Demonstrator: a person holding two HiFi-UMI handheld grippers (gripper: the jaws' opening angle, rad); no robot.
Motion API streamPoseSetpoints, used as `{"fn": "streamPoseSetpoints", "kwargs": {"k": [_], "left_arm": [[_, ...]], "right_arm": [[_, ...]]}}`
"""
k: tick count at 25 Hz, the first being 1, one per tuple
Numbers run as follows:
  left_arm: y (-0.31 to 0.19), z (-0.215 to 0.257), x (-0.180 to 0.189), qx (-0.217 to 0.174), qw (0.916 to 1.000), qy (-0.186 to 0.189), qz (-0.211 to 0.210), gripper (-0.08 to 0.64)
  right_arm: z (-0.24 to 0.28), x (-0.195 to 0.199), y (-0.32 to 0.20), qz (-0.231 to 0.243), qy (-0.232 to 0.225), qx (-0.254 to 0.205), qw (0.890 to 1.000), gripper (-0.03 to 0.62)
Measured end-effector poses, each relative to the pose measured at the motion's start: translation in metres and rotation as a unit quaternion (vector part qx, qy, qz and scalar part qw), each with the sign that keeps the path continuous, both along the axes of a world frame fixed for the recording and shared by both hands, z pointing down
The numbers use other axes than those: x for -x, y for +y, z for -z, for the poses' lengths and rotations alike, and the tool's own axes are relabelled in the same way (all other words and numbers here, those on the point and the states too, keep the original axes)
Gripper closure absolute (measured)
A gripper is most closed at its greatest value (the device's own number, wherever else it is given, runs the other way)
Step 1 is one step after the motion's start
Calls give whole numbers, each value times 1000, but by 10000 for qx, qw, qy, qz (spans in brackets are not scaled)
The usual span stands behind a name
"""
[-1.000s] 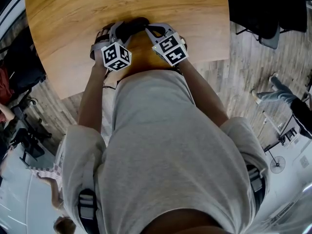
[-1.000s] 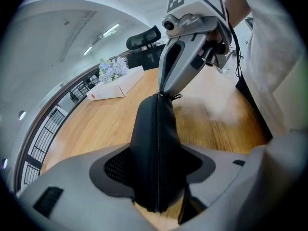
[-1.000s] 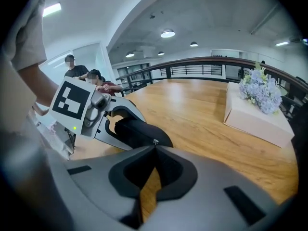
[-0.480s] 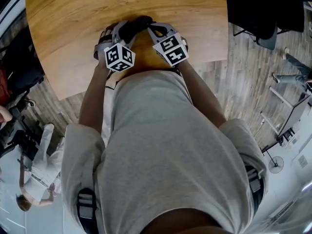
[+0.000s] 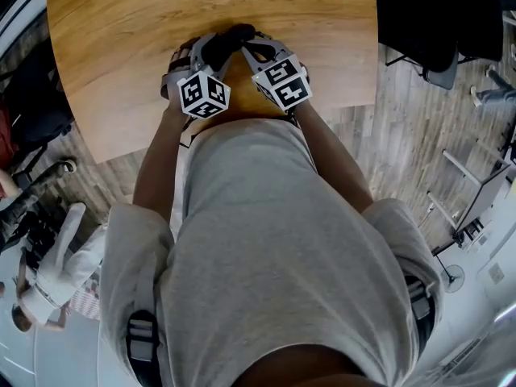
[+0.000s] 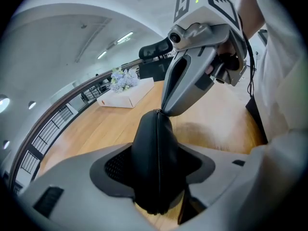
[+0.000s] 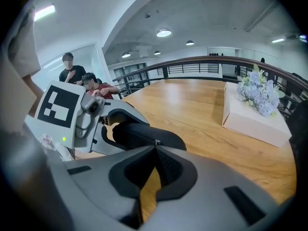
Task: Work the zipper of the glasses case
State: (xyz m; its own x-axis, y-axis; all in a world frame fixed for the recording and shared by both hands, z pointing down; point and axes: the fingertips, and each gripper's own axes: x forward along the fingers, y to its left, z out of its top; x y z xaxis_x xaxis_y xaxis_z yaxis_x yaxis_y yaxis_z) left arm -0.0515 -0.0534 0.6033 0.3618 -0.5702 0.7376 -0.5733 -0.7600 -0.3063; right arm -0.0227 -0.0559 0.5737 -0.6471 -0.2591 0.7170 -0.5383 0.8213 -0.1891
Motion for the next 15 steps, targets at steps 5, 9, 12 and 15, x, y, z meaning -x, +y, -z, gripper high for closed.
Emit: {"fn": "streamPoseSetpoints", "kwargs": {"k": [5, 9, 12, 15], "left_arm": [[0, 8, -1, -180, 9998, 73, -90, 284], [0, 22, -2, -457, 9985, 193, -245, 284], [0, 26, -2, -530, 9981, 162, -272, 284], [-4, 24, 0, -429, 9989, 127, -131, 284]], "right_arm": [[3, -3, -3, 31, -39, -90, 9999, 568], [6, -5, -6, 14, -85, -125, 9999, 566], [6, -5, -8, 18, -115, -102, 9999, 566], [8, -1, -8, 17, -175, -85, 9998, 566]]}}
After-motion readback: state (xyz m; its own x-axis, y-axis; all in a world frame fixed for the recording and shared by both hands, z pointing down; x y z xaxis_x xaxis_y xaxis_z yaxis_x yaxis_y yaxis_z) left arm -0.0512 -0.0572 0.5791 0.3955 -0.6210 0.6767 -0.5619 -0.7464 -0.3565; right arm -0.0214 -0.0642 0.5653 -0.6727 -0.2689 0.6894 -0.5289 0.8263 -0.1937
